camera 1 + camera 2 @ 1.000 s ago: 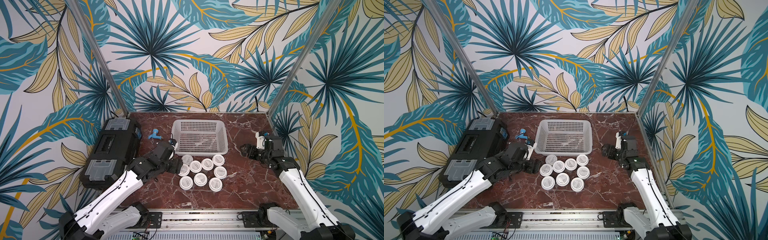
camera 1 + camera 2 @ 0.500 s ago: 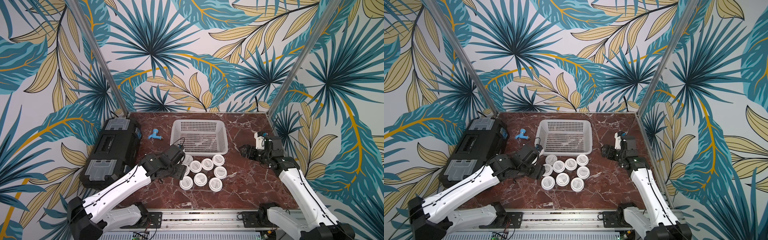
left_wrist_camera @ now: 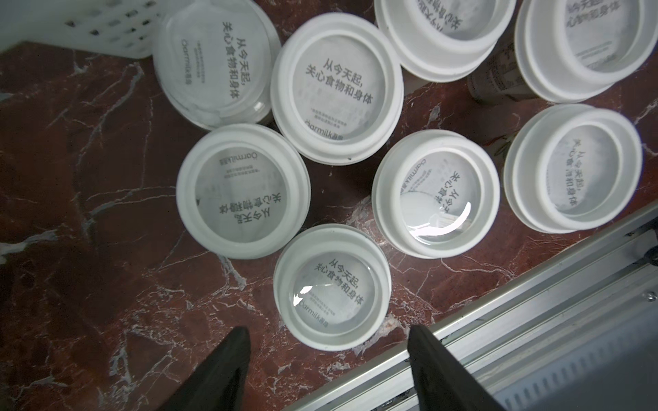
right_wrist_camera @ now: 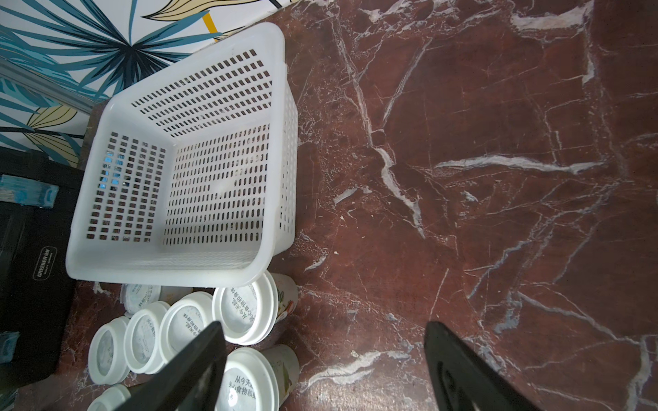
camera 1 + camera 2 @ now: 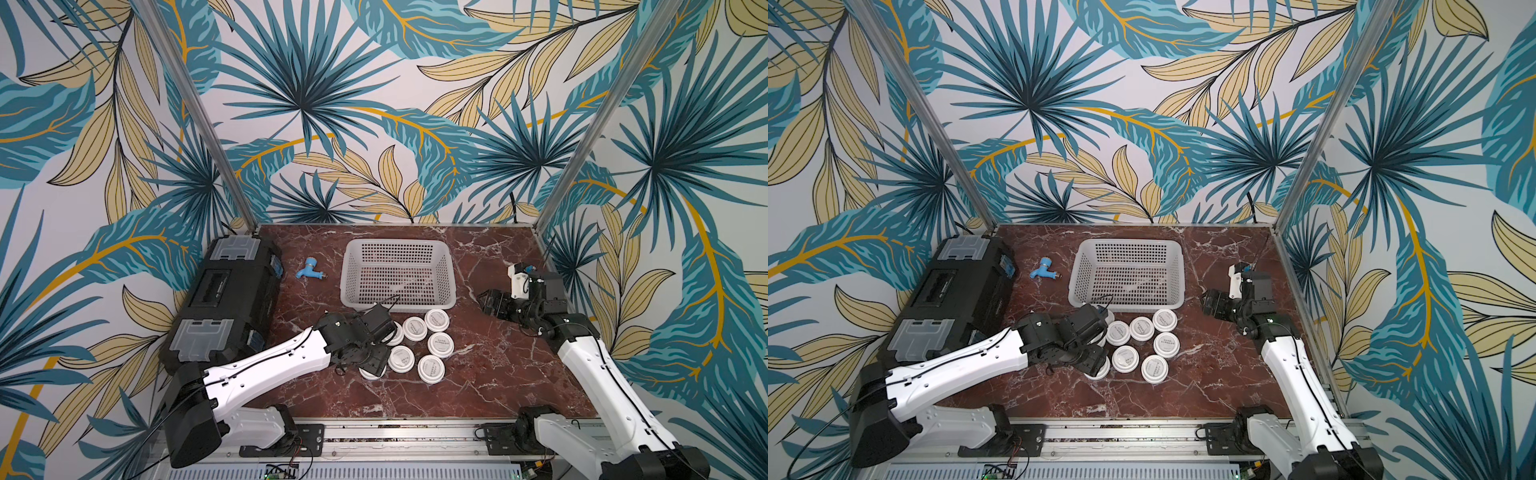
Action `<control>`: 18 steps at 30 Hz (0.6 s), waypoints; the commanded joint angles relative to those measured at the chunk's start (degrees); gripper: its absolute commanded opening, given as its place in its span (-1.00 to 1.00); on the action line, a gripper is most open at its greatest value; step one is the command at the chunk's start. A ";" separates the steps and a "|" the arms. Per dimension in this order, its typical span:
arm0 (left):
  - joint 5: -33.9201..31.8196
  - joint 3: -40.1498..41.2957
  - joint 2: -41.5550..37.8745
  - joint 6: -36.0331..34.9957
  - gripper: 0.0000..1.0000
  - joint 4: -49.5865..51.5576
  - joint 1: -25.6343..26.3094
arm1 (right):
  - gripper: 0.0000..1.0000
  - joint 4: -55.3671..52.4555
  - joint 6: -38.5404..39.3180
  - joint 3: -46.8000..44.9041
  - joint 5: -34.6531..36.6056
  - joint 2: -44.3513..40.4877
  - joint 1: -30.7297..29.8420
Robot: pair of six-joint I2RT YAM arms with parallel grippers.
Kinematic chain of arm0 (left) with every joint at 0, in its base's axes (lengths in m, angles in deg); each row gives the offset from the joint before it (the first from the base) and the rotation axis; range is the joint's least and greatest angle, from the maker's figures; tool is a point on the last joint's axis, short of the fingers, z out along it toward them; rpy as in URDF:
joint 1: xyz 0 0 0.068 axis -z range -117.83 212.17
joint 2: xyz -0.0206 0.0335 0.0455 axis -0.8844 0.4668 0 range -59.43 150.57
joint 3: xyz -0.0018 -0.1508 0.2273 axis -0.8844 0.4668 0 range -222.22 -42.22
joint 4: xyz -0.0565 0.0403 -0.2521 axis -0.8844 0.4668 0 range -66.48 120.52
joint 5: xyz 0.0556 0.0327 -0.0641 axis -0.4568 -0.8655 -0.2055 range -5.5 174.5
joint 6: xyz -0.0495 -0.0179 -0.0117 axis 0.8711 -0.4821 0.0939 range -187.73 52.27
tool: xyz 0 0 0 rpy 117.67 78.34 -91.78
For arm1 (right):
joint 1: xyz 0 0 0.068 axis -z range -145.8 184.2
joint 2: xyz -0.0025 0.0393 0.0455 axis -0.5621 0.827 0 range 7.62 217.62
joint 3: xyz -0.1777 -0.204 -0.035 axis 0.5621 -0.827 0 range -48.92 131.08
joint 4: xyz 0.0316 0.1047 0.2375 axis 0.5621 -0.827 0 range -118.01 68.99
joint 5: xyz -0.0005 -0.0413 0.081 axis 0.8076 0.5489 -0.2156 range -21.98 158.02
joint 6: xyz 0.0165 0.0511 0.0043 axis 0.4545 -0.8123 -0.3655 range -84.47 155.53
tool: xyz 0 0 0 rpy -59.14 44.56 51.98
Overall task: Put the yogurt in the basket
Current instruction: Pick up the yogurt from the center of the board.
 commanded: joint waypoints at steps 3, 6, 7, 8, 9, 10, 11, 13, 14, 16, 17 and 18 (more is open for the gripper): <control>0.79 0.65 -0.19 1.30 0.51 -0.16 0.17 | 0.83 -0.40 1.02 -0.11 -0.70 -0.16 -0.05; 1.76 2.38 -0.08 1.66 0.51 -0.91 0.16 | 0.83 -0.41 1.06 -0.08 -0.76 -0.19 -0.03; 2.31 2.89 -0.16 1.82 0.51 -1.26 0.17 | 0.83 -0.41 1.03 -0.13 -0.76 -0.10 -0.01; 2.65 3.40 -0.27 1.99 0.50 -1.58 0.16 | 0.83 -0.45 1.06 -0.09 -0.81 0.03 0.00; 2.99 3.85 -0.44 2.20 0.48 -1.89 0.17 | 0.83 -0.41 0.99 -0.06 -0.90 0.13 -0.01; 3.13 4.23 -0.61 2.23 0.47 -2.14 0.19 | 0.83 -0.37 1.04 -0.10 -1.00 0.18 -0.05; 3.26 4.53 -0.69 2.39 0.45 -2.40 0.21 | 0.83 -0.42 1.05 -0.11 -1.09 0.11 -0.01; 3.72 4.81 -0.64 2.48 0.40 -3.04 0.26 | 0.83 -0.41 0.99 -0.05 -1.15 -0.04 -0.08; 3.85 4.89 -0.40 2.45 0.40 -3.19 0.26 | 0.83 -0.41 1.00 -0.17 -1.11 -0.13 -0.09; 3.96 4.91 0.28 2.47 0.39 -3.55 0.33 | 0.83 -0.41 0.99 -0.13 -1.07 -0.21 -0.10; 3.98 4.92 0.57 2.49 0.40 -3.73 0.34 | 0.83 -0.41 0.98 -0.12 -1.11 -0.21 -0.09; 4.11 4.98 0.92 2.47 0.40 -3.92 0.34 | 0.83 -0.50 0.99 -0.13 -1.11 -0.28 -0.09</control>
